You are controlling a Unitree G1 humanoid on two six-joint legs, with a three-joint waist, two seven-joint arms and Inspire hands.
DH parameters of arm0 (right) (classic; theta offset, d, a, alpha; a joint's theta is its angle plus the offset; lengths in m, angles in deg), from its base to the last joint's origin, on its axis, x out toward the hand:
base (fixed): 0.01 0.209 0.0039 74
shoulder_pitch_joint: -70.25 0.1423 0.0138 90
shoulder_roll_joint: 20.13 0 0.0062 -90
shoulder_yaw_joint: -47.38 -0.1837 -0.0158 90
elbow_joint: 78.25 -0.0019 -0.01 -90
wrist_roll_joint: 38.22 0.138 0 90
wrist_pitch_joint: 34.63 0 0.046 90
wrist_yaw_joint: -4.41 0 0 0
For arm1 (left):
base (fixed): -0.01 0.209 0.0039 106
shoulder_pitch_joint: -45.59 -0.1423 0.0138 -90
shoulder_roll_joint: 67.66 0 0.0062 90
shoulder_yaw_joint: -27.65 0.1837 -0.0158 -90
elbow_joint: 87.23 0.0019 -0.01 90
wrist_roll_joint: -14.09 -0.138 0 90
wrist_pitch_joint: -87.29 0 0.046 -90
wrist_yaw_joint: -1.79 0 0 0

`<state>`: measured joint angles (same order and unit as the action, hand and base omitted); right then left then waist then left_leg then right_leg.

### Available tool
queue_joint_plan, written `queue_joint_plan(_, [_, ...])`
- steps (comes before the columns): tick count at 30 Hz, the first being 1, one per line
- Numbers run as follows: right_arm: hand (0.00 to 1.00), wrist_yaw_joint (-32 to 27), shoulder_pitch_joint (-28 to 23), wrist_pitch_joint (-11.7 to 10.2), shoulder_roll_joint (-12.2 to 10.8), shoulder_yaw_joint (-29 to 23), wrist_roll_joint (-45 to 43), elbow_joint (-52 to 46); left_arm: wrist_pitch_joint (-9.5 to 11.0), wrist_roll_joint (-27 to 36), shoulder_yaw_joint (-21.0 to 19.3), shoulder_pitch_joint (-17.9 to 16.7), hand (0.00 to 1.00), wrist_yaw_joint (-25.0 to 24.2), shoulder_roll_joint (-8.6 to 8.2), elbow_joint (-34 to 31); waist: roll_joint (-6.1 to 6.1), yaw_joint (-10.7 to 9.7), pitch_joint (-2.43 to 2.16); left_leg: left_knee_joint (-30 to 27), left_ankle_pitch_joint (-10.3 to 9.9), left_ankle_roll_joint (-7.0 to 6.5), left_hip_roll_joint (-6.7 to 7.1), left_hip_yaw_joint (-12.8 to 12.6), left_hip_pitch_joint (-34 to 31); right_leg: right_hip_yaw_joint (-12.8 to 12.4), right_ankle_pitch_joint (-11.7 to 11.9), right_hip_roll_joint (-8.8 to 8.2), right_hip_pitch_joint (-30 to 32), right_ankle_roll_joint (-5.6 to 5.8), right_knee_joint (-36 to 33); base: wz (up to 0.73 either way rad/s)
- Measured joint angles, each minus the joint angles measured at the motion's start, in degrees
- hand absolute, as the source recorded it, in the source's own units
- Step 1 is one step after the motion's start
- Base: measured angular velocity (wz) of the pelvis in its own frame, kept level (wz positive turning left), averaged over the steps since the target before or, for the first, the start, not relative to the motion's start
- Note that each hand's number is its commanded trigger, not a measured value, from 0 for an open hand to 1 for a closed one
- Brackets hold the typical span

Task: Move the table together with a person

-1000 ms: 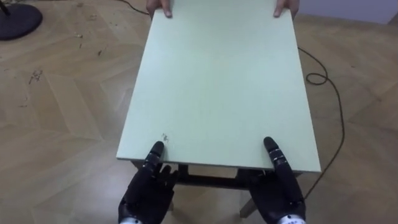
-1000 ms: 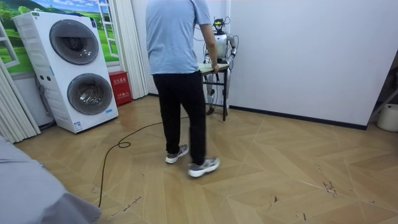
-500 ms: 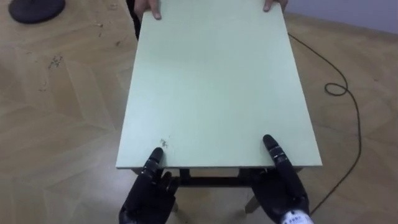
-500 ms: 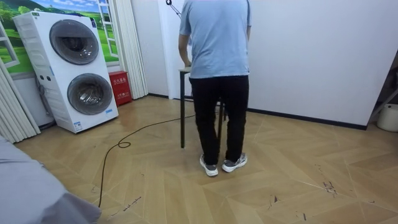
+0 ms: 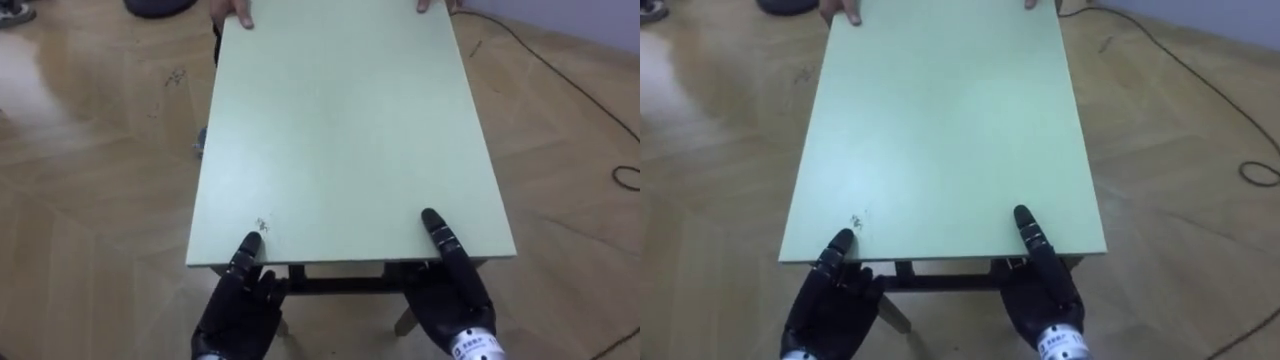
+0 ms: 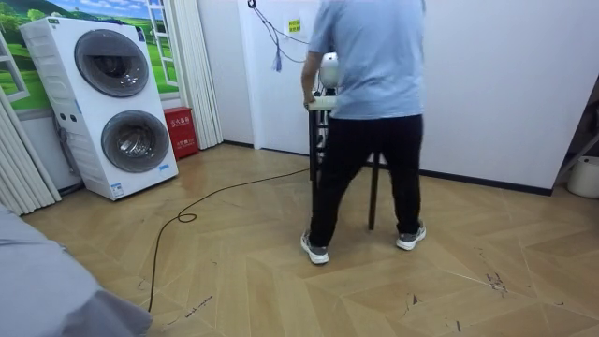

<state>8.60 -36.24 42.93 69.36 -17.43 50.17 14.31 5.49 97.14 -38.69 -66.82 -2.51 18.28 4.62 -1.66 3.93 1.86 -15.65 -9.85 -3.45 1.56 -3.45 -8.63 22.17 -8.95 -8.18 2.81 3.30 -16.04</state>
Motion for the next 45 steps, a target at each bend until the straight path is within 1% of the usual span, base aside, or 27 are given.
queue_joint_plan(3, [1.0, 0.0, -1.12, -0.11, -0.45, -0.13, -0.37, 0.0, -0.09, -0.46, 0.25, -0.01, 1.0, 0.36, -0.18, 0.01, 0.3, -0.64, 0.19, -0.2, 0.53, -0.78, 1.82, 4.23, 0.19, -0.84, -1.2, -1.43, -0.49, 0.48, -4.03, 0.88])
queue_joint_plan(5, [1.0, 0.03, -2.29, -0.12, -1.66, -1.09, -0.37, -0.01, -0.07, -0.47, 0.42, 0.5, 1.0, 0.39, 0.39, 0.0, 1.52, -3.13, 0.46, -1.84, 0.7, -0.96, 3.8, 10.46, -0.31, -5.51, -2.98, -1.33, -1.71, -0.6, -4.83, 1.31])
queue_joint_plan(7, [1.0, 0.06, -2.6, -0.05, -2.52, -1.17, -0.37, -0.01, 0.09, -0.47, 0.31, 1.03, 1.0, 0.46, 0.82, 0.01, 2.69, -3.66, 0.31, -3.03, 0.74, -0.96, 5.92, 13.61, -1.36, -9.9, -4.76, -0.73, -3.0, -0.85, -2.57, 1.07])
queue_joint_plan(8, [1.0, 0.1, -2.6, -0.23, -2.8, -1.37, -0.37, -0.01, 0.04, -0.55, 0.35, 1.51, 1.0, 0.89, 0.72, 0.0, 2.69, -3.43, 0.3, -3.67, 0.84, -0.79, 6.67, 15.06, -2.17, -10.58, -4.76, -0.33, -4.02, -0.76, -0.97, 0.79])
queue_joint_plan(10, [1.0, 0.09, -2.6, -0.64, -3.31, -1.15, -0.39, 0.01, 0.04, -0.66, 0.12, 1.81, 1.0, 0.95, 0.77, 0.0, 2.72, -3.1, 0.29, -3.97, 1.22, -0.29, 7.22, 16.78, -2.81, -10.47, -4.41, 0.27, -5.56, -0.17, 1.53, 0.62])
queue_joint_plan(13, [1.0, 0.09, -2.82, -0.88, -3.53, -0.43, -0.43, 0.01, -0.04, -0.94, -0.05, 1.63, 1.0, 1.0, 1.29, -0.02, 2.75, -0.75, 0.3, -4.05, 1.59, 0.42, 7.12, 17.98, -3.32, -10.08, -4.11, 1.04, -6.87, 0.31, 3.98, 0.36])
queue_joint_plan(19, [1.0, 0.64, -2.59, -1.91, -3.88, 0.82, -0.43, 0.0, -0.18, -1.27, -0.84, 0.48, 1.0, 1.33, 1.01, -1.34, 2.63, 1.24, 0.21, -4.22, 3.44, 1.67, 6.83, 19.58, -6.71, -5.42, -4.13, 2.56, -6.78, 0.26, 4.41, 0.59])
queue_joint_plan(21, [1.0, 0.63, -2.6, -1.97, -4.04, 0.8, -0.47, 0.04, -0.18, -1.37, -0.96, 0.4, 1.0, 1.37, 0.53, -1.4, 2.58, 1.34, 0.2, -4.2, 4.18, 1.77, 7.12, 20.37, -7.27, -4.7, -4.37, 2.95, -6.96, -0.15, 3.99, 0.8])
queue_joint_plan(23, [1.0, 0.62, -2.6, -1.85, -4.02, 0.38, -0.47, 0.29, -0.16, -1.36, -1.02, 0.4, 1.0, 1.39, 0.62, -1.42, 2.36, 1.13, 0.21, -4.22, 5.11, 2.33, 7.92, 23.28, -7.76, -4.71, -4.8, 3.7, -7.05, -1.41, 3.21, 0.93])
queue_joint_plan(24, [1.0, 0.63, -2.57, -1.84, -4.01, 0.18, -0.47, 0.29, -0.21, -1.37, -0.99, 0.59, 1.0, 1.39, 0.68, -1.43, 2.33, 0.81, 0.2, -4.14, 5.56, 2.35, 8.13, 23.14, -8.15, -4.66, -4.99, 3.88, -7.45, -1.77, 3.48, 1.21])
queue_joint_plan(25, [1.0, 0.67, -2.51, -1.89, -4.08, -0.1, -0.47, 0.28, -0.47, -1.46, -0.83, 1.35, 1.0, 1.83, 0.7, -1.42, 2.01, 0.01, 0.2, -3.93, 6.79, 2.01, 8.18, 21.38, -9.19, -4.38, -5.37, 4.3, -7.75, -2.43, 3.51, 1.49])
queue_joint_plan(26, [1.0, 0.74, -2.46, -1.88, -4.22, -1.16, -0.46, 0.28, -0.82, -1.7, -0.8, 2.24, 1.0, 2.48, 0.59, -1.43, 1.85, -1.1, 0.16, -3.15, 8.17, 0.96, 7.71, 16.96, -9.96, -4.57, -6.01, 4.7, -7.82, -3.48, 3.47, 1.49])
queue_joint_plan(28, [1.0, 0.75, -2.25, -1.88, -4.5, -1.86, -0.45, 0.28, -1.2, -2.5, -0.82, 3.53, 1.0, 3.45, 0.34, -1.43, 1.62, -0.67, 0.13, -1.32, 9.98, 0.0, 6.11, 10.73, -10.17, -5.83, -6.6, 5.4, -7.87, -4.18, 3.47, 0.96])
queue_joint_plan(30, [1.0, 0.72, -1.84, -1.84, -4.37, -2.07, -0.45, 0.25, -1.38, -2.64, -0.91, 3.94, 1.0, 3.84, 0.15, -1.43, 1.27, 0.74, -0.03, 2.54, 12.51, 1.07, 6.43, 11.93, -9.2, -5.95, -6.61, 5.65, -7.61, -4.5, 4.75, 0.41])
queue_joint_plan(31, [1.0, 0.72, -1.68, -1.64, -4.12, -2.23, -0.46, 0.13, -1.49, -2.63, -1.1, 3.93, 1.0, 3.8, 0.07, -1.44, 1.21, 0.78, -0.27, 6.68, 15.36, 2.2, 6.67, 12.35, -8.41, -4.13, -6.42, 5.35, -7.59, -4.35, 6.27, 0.55])
queue_joint_plan(32, [1.0, 0.73, -1.68, -1.17, -3.79, -2.66, -0.47, 0.1, -1.8, -2.64, -1.21, 3.79, 1.0, 3.81, -0.33, -1.45, 0.78, 0.27, -0.35, 5.79, 14.77, 1.91, 5.86, 7.92, -8.75, -0.81, -6.23, 4.06, -7.5, -4.02, 6.4, 0.63])
queue_joint_plan(33, [1.0, 0.69, -1.78, -0.95, -3.84, -2.59, -0.47, 0.11, -1.86, -2.64, -1.29, 3.48, 1.0, 3.76, -0.29, -1.46, 0.78, -0.12, -0.36, 2.18, 11.88, 0.67, 4.69, 3.78, -9.07, 0.16, -6.22, 3.82, -7.8, -4.02, 6.41, 0.54])
queue_joint_plan(34, [1.0, 0.61, -1.69, -0.44, -4.14, -2.23, -0.49, 0.09, -1.86, -2.5, -1.79, 2.65, 1.0, 3.15, -0.16, -1.53, 0.88, -0.12, -0.36, -5.01, 5.45, -0.04, 1.84, -3.35, -8.86, 2.88, -6.22, 3.92, -8.37, -4.02, 6.06, 0.41])
queue_joint_plan(35, [1.0, 0.43, -1.66, -0.07, -4.27, -2.1, -0.52, 0.08, -2.01, -2.07, -2.04, 2.35, 1.0, 3.05, -0.15, -1.52, 0.59, -0.11, -0.52, -9.38, 1.41, 0.62, -0.86, -6.27, -8.83, 4.38, -6.32, 4.66, -8.77, -3.92, 5.6, 0.4])
queue_joint_plan(37, [1.0, 0.25, -1.71, 0.24, -4.22, -2.22, -0.55, 0.1, -2.64, -2.14, -2.4, 2.25, 1.0, 3.09, 0.03, -1.49, 0.59, -0.32, -0.4, -8.46, 1.52, -0.08, -0.76, -5.74, -8.75, 5.62, -6.52, 4.96, -8.16, -3.58, 3.36, 0.51])
queue_joint_plan(39, [1.0, -0.05, -1.88, 0.77, -4.11, -2.27, -0.83, 0.1, -3.22, -2.13, -2.7, 1.69, 1.0, 3.39, -0.25, -1.49, 1.0, -0.43, -0.44, -5.82, 2.76, -0.77, 0.32, -4.54, -7.16, 4.39, -6.51, 4.38, -7.23, -3.5, 0.28, 0.35])
queue_joint_plan(40, [1.0, -0.55, -1.99, 1.09, -3.92, -2.31, -0.82, 0.24, -3.52, -2.13, -2.71, 1.25, 1.0, 3.88, -0.63, -1.47, 0.94, -0.34, -0.42, -4.36, 3.29, -1.03, 0.58, -3.9, -5.9, 2.84, -6.4, 3.97, -5.8, -2.88, -3.08, 0.2])
queue_joint_plan(41, [1.0, -0.84, -2.04, 1.31, -3.92, -2.35, -0.77, 0.4, -3.51, -2.13, -2.76, 1.05, 1.0, 3.97, -1.03, -1.45, 0.69, 0.08, -0.34, -3.76, 3.46, -1.17, 0.43, -2.67, -5.27, -0.23, -7.41, 3.57, -4.11, -1.02, -4.74, 0.18])
queue_joint_plan(42, [1.0, -0.99, -2.02, 1.31, -3.93, -2.4, -0.76, 0.39, -3.51, -2.12, -2.82, 1.12, 1.0, 3.98, -1.03, -1.45, 0.66, 0.47, -0.31, -3.58, 3.49, -1.13, 0.42, -2.4, -5.28, -1.25, -7.79, 3.43, -3.27, -0.64, -3.69, 0.1])
queue_joint_plan(43, [1.0, -1.21, -1.98, 1.29, -4.01, -2.25, -0.83, 0.39, -3.51, -1.89, -3.13, 1.18, 1.0, 4.25, -1.2, -1.45, 0.63, 1.27, -0.29, -3.38, 3.5, -1.1, 0.47, -2.42, -5.34, -2.56, -7.67, 2.33, -1.02, -0.65, -1.02, 0.21])
queue_joint_plan(44, [1.0, -1.29, -2.11, 1.2, -3.99, -1.79, -1.21, 0.44, -3.51, -1.38, -3.25, 1.14, 1.0, 4.9, -1.06, -1.35, 0.47, 1.23, -0.29, -3.41, 3.48, -1.05, 0.78, -1.94, -5.29, -2.89, -4.93, 1.1, 1.23, -1.44, -0.75, 0.29])
queue_joint_plan(45, [1.0, -1.3, -2.37, 1.08, -4.02, -1.63, -1.58, 0.44, -3.57, -1.21, -3.21, 1.13, 1.0, 5.19, -0.82, -1.32, 0.48, 1.1, -0.3, -3.29, 3.5, -1.03, 1.07, -1.51, -5.14, -2.48, -4.51, 0.63, 1.44, -1.81, -1.24, 0.33])
